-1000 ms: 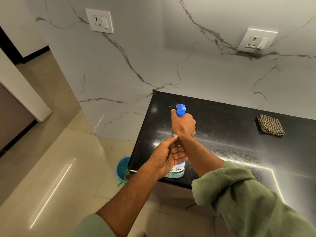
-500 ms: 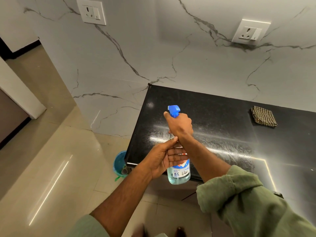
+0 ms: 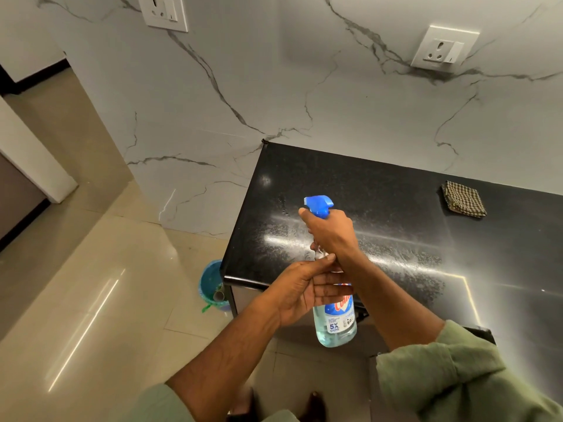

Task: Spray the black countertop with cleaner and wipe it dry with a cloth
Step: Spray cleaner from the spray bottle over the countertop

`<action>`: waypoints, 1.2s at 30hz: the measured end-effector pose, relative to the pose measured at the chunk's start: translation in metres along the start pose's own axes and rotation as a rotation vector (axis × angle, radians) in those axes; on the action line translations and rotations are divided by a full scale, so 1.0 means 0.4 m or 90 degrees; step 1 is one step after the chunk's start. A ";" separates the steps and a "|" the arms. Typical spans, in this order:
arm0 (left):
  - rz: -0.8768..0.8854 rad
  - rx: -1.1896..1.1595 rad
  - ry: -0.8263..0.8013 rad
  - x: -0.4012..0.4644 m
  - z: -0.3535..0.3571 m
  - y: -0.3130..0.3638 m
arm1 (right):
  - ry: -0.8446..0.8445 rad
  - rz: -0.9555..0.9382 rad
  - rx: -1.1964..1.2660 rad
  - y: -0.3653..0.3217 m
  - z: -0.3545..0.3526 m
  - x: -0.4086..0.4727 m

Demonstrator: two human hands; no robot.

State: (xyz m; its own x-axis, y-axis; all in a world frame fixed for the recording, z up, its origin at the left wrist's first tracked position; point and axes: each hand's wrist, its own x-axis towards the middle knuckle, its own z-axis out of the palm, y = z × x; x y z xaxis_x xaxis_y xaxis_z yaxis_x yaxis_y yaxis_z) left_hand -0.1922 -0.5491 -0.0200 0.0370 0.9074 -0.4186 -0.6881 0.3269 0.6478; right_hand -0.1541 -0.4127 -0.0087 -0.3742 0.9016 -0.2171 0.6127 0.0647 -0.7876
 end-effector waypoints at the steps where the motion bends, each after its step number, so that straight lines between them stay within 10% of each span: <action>1: -0.003 0.003 -0.005 -0.001 0.005 -0.008 | -0.015 -0.007 -0.006 0.009 -0.006 -0.009; 22: -0.045 -0.023 -0.026 -0.009 0.035 -0.129 | -0.170 -0.041 -0.148 0.093 -0.022 -0.078; 36: -0.094 0.023 -0.068 0.039 0.109 -0.171 | -0.032 0.026 -0.030 0.186 -0.127 -0.092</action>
State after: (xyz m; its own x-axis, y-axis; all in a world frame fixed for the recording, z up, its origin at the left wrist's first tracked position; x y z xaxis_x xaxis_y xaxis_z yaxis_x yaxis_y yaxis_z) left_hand -0.1128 -0.5458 -0.0432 0.2135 0.8710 -0.4424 -0.6427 0.4662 0.6079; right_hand -0.0595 -0.4193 -0.0301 -0.3817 0.8815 -0.2779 0.6597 0.0493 -0.7499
